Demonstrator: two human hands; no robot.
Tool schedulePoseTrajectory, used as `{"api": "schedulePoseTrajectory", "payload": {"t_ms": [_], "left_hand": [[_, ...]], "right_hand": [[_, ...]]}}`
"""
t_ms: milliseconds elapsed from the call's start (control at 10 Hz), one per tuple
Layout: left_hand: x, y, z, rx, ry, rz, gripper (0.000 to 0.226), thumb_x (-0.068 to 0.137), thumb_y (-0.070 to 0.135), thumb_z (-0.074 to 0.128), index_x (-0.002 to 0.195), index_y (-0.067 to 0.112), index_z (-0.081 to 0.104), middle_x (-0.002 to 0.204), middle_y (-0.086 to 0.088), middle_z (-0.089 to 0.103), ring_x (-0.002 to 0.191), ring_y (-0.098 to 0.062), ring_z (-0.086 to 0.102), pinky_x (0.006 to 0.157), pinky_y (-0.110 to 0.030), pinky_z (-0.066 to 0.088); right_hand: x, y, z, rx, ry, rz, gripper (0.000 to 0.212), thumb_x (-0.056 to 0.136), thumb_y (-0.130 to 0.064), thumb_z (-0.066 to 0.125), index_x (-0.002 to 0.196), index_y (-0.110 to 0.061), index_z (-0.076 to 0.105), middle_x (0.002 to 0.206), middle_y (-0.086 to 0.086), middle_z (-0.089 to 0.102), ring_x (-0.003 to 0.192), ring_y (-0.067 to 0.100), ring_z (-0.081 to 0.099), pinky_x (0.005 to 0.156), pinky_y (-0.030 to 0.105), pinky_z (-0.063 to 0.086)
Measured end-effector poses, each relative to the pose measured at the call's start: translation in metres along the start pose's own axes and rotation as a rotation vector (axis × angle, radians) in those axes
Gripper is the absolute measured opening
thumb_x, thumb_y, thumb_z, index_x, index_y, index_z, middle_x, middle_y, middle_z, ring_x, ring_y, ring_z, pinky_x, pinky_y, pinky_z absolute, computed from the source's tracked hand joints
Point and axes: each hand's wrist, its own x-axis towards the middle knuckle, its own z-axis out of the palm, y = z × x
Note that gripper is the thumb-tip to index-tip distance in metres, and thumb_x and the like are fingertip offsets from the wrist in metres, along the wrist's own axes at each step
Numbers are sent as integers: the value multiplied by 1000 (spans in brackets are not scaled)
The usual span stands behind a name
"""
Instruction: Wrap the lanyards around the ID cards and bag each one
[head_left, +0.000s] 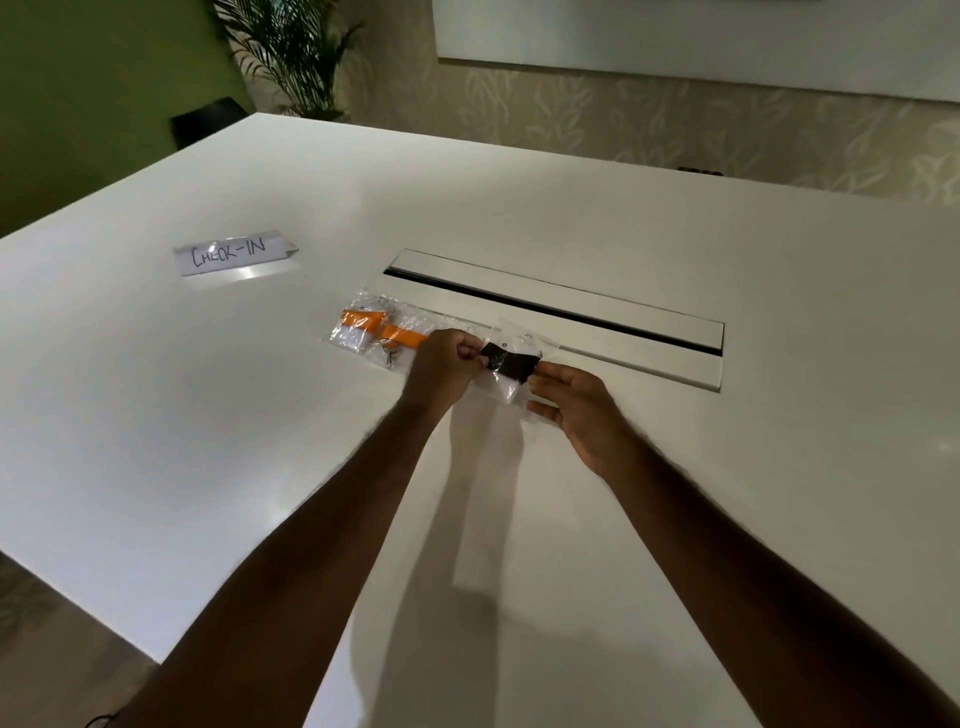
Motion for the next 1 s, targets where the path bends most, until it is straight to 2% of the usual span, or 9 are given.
{"api": "schedulePoseTrajectory", "payload": {"t_ms": [200, 300, 400, 500, 600, 700, 800, 900, 1000], "left_hand": [[-6, -3, 6, 60, -51, 64, 30, 85, 2, 79, 116, 0, 75, 109, -14, 78, 99, -23, 75, 91, -36, 61], [-8, -5, 8, 101, -75, 88, 33, 88, 3, 77, 121, 0, 73, 115, -15, 75, 104, -25, 72, 95, -41, 58], [-10, -5, 9, 148, -78, 107, 35, 89, 5, 77, 123, 0, 71, 118, -16, 72, 106, -27, 70, 96, -42, 57], [-10, -3, 9, 170, -69, 137, 29, 91, 6, 75, 118, -1, 73, 112, -18, 73, 102, -28, 71, 93, -41, 57], [-15, -1, 9, 237, -50, 188, 21, 95, 9, 69, 112, -1, 73, 109, -18, 70, 104, -29, 66, 90, -28, 49], [-22, 0, 7, 237, -19, 213, 29, 96, 9, 69, 123, -1, 68, 120, -19, 65, 115, -29, 59, 97, -27, 43], [-32, 1, 3, 262, -47, 235, 39, 93, 6, 72, 130, -1, 65, 128, -19, 63, 121, -30, 58, 106, -35, 47], [-42, 1, 1, 273, -56, 273, 38, 91, 7, 74, 128, 0, 67, 130, -17, 64, 126, -30, 57, 110, -37, 44], [-53, 2, 5, 279, -45, 263, 35, 92, 11, 75, 126, 3, 69, 126, -15, 65, 121, -29, 59, 106, -38, 47]], "right_hand": [[4, 5, 5, -124, -3, 19, 31, 100, -4, 66, 130, -3, 71, 127, 18, 75, 119, 31, 71, 108, 43, 56], [4, 6, 7, -153, 19, 16, 32, 99, -1, 67, 130, -3, 71, 127, 18, 75, 110, 24, 70, 108, 41, 56], [3, 4, 10, -217, 33, 15, 29, 97, -2, 67, 125, -5, 74, 101, 11, 75, 91, 18, 65, 93, 37, 57], [2, 3, 12, -314, 44, -1, 20, 96, -8, 69, 113, -8, 78, 83, 4, 64, 80, 17, 55, 77, 34, 44], [-1, -2, 14, -397, 85, 13, 13, 95, -16, 73, 90, -5, 72, 76, 3, 53, 75, 19, 47, 71, 36, 37], [-2, -2, 13, -440, 102, -1, 31, 94, -20, 75, 75, -14, 52, 72, 5, 41, 69, 20, 38, 65, 38, 30], [-7, -2, 7, -519, 101, -15, 38, 95, -23, 75, 74, -20, 43, 75, 3, 35, 69, 19, 34, 65, 35, 29], [-15, 4, -5, -615, 120, -19, 23, 97, -29, 75, 115, -17, 67, 108, 0, 61, 96, 15, 62, 79, 29, 46], [-28, 8, -17, -725, 156, -10, 67, 99, -32, 74, 156, -9, 46, 157, 8, 48, 141, 23, 53, 112, 37, 45]]}}
